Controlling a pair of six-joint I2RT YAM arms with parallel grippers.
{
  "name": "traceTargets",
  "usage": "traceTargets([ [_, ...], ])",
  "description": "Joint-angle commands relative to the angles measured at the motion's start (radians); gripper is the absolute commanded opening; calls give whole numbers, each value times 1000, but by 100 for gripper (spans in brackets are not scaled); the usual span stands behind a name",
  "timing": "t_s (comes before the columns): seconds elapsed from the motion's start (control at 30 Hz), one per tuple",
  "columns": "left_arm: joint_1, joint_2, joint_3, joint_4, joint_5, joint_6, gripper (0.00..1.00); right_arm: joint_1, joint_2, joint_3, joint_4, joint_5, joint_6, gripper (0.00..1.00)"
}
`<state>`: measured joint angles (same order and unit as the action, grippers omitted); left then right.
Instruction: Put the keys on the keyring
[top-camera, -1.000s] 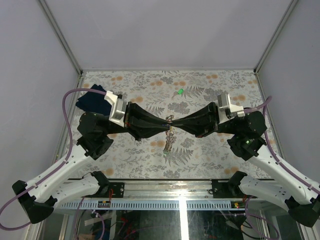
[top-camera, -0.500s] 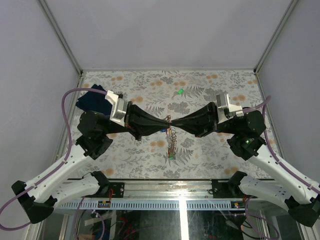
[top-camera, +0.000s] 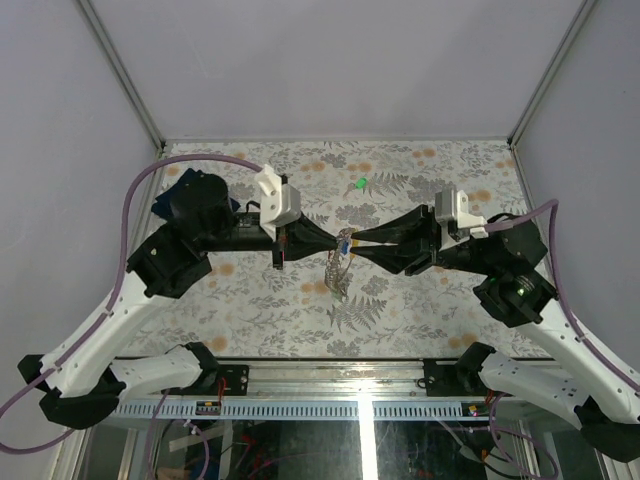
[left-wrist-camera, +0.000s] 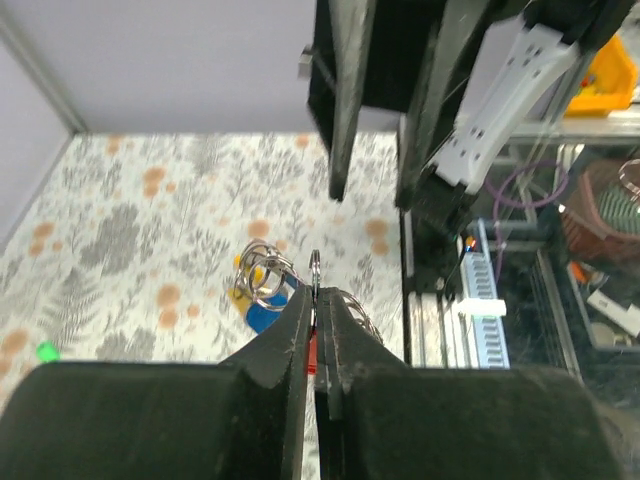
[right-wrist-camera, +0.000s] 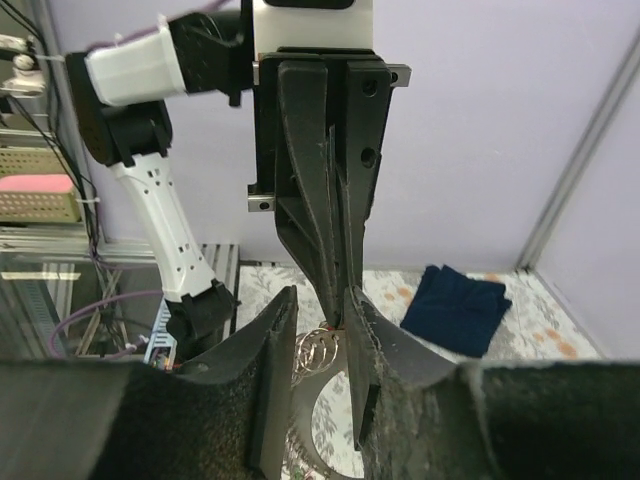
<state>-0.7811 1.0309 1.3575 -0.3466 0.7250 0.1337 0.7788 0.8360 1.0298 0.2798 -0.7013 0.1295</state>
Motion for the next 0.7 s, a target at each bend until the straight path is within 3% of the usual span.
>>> traceTargets([
  [0.0,-4,63,130,-374,-100,202,0,-1,-12,65,-183,84,-82,32],
  [0.23,-9,160,276,-632,-169,326,0,0,26,78,-261,52,-79,34],
  [0.43,-17,161,295,-653,-181,347,0,0,101,112,-328,-18,-84,34],
  [0.67,-32,173,316,-657,-170,357,0,0,149,112,-278,-77,-58,35],
])
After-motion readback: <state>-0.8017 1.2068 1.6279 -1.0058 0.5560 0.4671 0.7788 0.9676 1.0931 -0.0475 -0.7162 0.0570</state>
